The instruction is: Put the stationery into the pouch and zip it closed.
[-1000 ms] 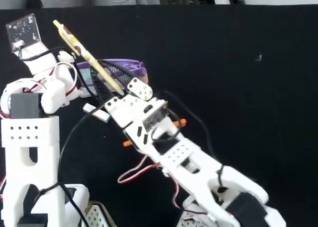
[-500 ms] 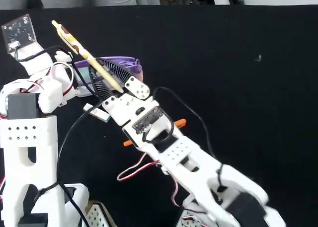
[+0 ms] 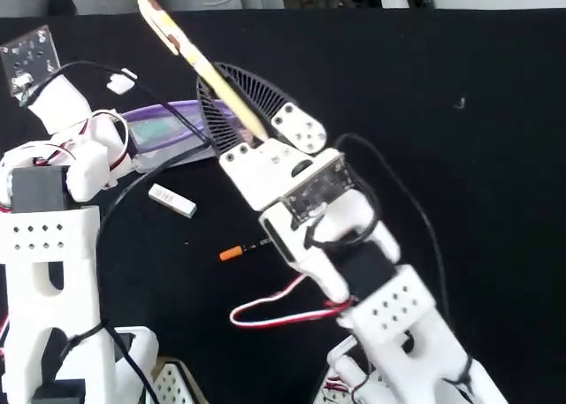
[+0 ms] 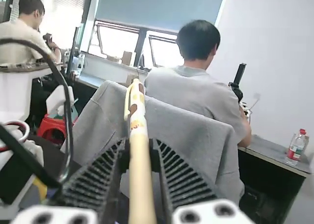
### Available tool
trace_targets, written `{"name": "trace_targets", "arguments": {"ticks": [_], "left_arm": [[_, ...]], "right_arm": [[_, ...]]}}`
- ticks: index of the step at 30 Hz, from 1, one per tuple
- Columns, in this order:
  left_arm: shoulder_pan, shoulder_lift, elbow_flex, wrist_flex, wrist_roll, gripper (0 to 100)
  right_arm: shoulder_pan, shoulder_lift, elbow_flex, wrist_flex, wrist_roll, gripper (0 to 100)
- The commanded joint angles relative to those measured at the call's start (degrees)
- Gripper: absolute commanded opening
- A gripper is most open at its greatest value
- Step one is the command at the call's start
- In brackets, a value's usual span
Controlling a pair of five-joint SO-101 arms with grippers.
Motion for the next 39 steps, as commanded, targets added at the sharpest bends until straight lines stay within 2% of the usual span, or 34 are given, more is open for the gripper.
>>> {"name": "trace_targets", "arguments": {"ticks": [1,4,11,27,32,39], "left_arm": [[-2.59,-0.88,-1.54,-0.79,0.44,3],[-4.62,-0.88,-0.48,-2.46,0.44,3],[-5.14,-0.88,2.95,-5.98,0.26,3],[-4.97,-0.88,2.95,-5.89,0.26,3],[-4.97,-0.88,2.95,-5.8,0.26,3],[-5.41,-0.88,3.38,-5.89,0.18,3]], "right_arm": [[0.35,-2.33,-12.26,13.36,7.21,1.1],[0.35,-2.33,-19.38,22.15,10.9,1.1],[0.26,2.15,-39.69,44.22,14.33,1.1],[0.44,46.11,-104.75,92.48,15.65,1.1],[0.44,55.69,-117.58,98.2,15.47,1.1],[-1.67,57.63,-110.46,98.2,15.65,1.1]]}}
